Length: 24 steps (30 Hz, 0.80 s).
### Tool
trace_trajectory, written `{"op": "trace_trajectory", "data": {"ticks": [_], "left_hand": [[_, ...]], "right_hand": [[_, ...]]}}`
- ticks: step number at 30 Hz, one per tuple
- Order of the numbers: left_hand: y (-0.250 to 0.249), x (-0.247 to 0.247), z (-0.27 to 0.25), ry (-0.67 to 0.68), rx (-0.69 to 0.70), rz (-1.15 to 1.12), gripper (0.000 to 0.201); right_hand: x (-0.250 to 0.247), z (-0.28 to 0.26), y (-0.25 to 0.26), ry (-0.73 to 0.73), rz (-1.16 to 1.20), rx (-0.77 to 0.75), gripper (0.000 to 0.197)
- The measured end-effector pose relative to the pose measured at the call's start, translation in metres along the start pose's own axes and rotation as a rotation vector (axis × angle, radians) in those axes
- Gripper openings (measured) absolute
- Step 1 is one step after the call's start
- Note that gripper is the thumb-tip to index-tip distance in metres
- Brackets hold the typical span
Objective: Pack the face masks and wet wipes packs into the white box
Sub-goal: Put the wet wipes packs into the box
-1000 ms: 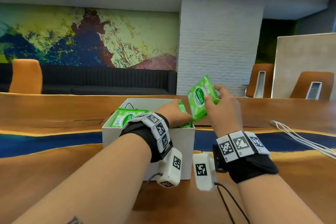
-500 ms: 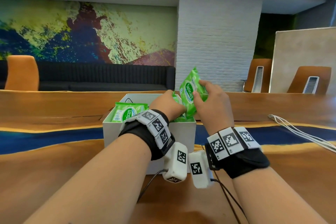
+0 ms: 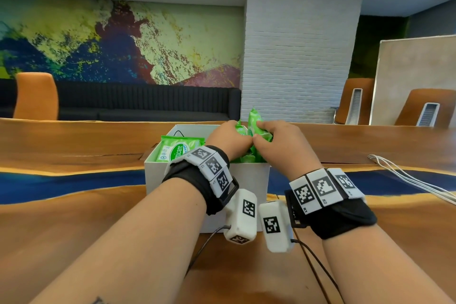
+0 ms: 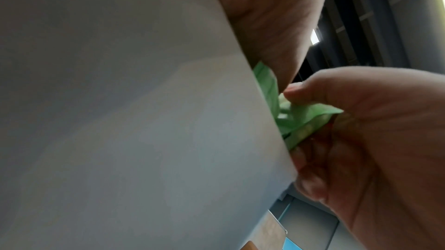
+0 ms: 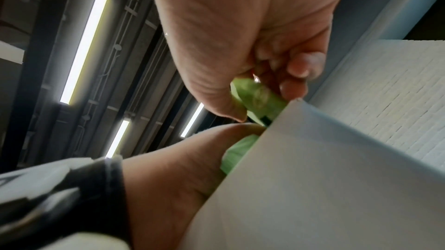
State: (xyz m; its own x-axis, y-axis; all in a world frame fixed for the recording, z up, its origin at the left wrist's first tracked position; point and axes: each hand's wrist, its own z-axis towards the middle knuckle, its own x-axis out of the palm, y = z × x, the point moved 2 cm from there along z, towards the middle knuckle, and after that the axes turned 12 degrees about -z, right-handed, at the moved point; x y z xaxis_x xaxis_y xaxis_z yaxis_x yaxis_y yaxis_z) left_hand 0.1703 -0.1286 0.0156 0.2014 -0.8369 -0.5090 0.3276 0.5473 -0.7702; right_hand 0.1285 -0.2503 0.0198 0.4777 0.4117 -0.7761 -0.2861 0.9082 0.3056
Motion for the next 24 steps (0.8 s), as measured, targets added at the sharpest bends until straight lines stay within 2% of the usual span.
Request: {"op": "trace_trajectory", "data": {"ticks": [5, 9, 11, 14, 16, 18, 20, 22, 24], "left_hand": [[-0.003, -0.001, -0.001, 0.054, 0.045, -0.03, 0.019], [0.0, -0.001, 0.002, 0.032, 0.005, -0.01, 0.009], [0.002, 0.0, 0.004, 0.029, -0.016, -0.003, 0.02], [0.004, 0.001, 0.006, 0.019, -0.043, 0.032, 0.052], [0.004, 0.002, 0.007, 0.034, -0.07, 0.044, 0.062], [0.003, 0.002, 0.009, 0.041, -0.074, 0.05, 0.05], [0.002, -0.001, 0.008, 0.06, -0.008, 0.11, 0.037], [0.001, -0.002, 0.008, 0.071, 0.022, 0.147, 0.035], [0.0, -0.001, 0.009, 0.058, -0.021, 0.178, 0.033]], "right_hand": [[0.004, 0.001, 0.001, 0.087, -0.009, -0.049, 0.039], [0.004, -0.002, 0.002, 0.214, -0.101, -0.052, 0.028], [0.0, -0.003, 0.001, 0.249, -0.167, -0.057, 0.024], [-0.007, -0.003, -0.001, 0.307, -0.191, -0.057, 0.025], [-0.009, -0.002, -0.003, 0.323, -0.154, -0.052, 0.027], [-0.008, -0.001, -0.007, 0.292, -0.086, -0.052, 0.031], [-0.004, 0.002, -0.009, 0.212, 0.014, -0.025, 0.031], [-0.001, 0.008, -0.011, 0.142, 0.133, 0.025, 0.027], [0.004, 0.016, -0.009, 0.181, 0.157, 0.041, 0.038]]}}
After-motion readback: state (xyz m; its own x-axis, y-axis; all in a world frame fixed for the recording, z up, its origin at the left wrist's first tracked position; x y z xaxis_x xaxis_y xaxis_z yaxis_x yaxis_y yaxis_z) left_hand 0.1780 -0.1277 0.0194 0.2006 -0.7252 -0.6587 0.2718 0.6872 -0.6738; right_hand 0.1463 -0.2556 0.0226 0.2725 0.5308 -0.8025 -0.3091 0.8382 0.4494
